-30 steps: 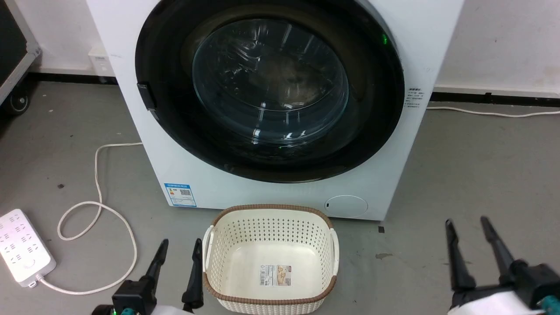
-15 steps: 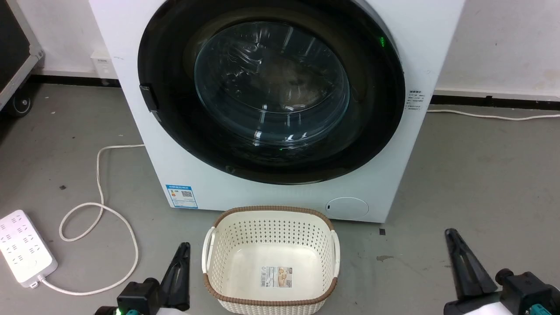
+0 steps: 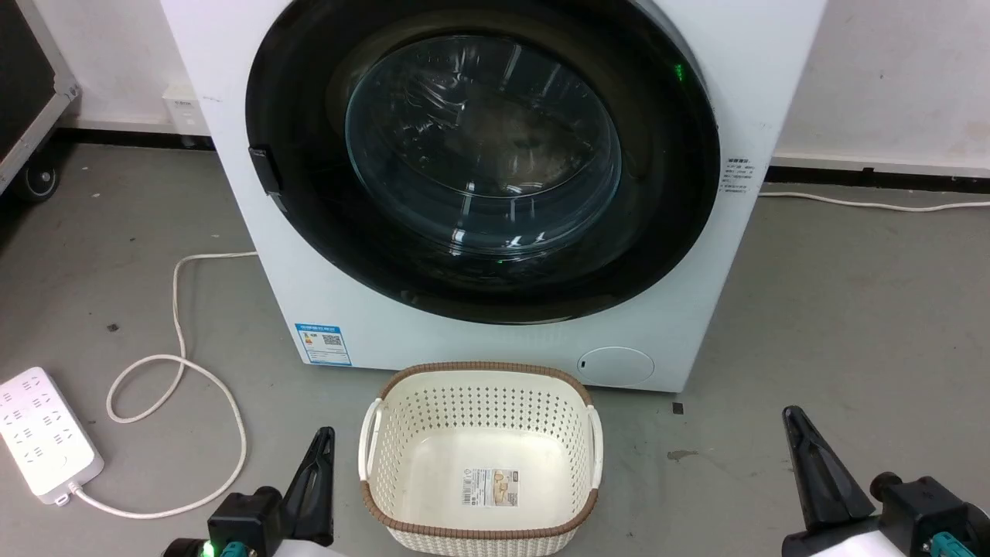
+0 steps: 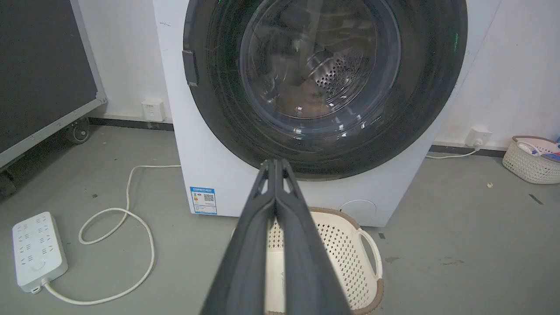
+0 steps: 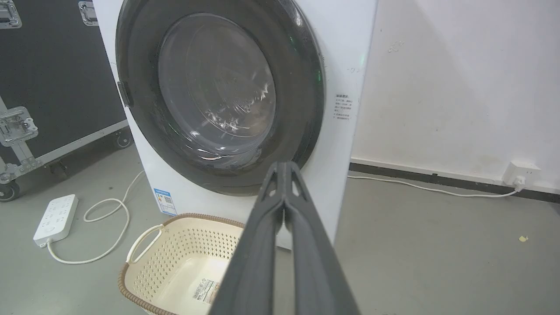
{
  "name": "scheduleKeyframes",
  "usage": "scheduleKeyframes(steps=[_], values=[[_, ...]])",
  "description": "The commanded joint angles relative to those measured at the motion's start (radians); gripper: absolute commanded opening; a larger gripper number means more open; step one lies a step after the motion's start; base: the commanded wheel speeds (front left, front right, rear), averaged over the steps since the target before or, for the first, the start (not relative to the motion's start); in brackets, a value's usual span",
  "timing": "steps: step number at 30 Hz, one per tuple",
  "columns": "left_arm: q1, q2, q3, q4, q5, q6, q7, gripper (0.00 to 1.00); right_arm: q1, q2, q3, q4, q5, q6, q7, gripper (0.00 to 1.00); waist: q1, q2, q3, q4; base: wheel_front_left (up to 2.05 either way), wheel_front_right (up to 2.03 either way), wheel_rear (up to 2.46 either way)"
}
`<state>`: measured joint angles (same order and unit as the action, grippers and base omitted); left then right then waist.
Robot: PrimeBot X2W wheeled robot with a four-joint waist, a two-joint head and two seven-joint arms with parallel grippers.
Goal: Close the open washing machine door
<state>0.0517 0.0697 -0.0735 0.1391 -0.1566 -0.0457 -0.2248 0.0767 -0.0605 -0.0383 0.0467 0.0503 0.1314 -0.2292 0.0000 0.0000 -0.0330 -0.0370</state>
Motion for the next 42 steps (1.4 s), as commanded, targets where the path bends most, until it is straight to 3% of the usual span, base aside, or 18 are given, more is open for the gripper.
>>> scheduleKeyframes(steps=[1,42], values=[[-0.006,-0.002,0.004,-0.007,0.011,0.005,0.004,0.0,-0.009,0.001,0.001,-0.006,-0.006,0.0,0.007,0.0,0.0,0.0,0.0,0.0,0.0,0.0,0.0],[-0.023,-0.009,0.031,-0.057,0.066,0.02,0.088,0.0,-0.035,0.005,0.015,-0.022,-0.023,0.0,0.091,0.0,0.0,0.0,0.013,0.014,0.0,0.0,0.0]])
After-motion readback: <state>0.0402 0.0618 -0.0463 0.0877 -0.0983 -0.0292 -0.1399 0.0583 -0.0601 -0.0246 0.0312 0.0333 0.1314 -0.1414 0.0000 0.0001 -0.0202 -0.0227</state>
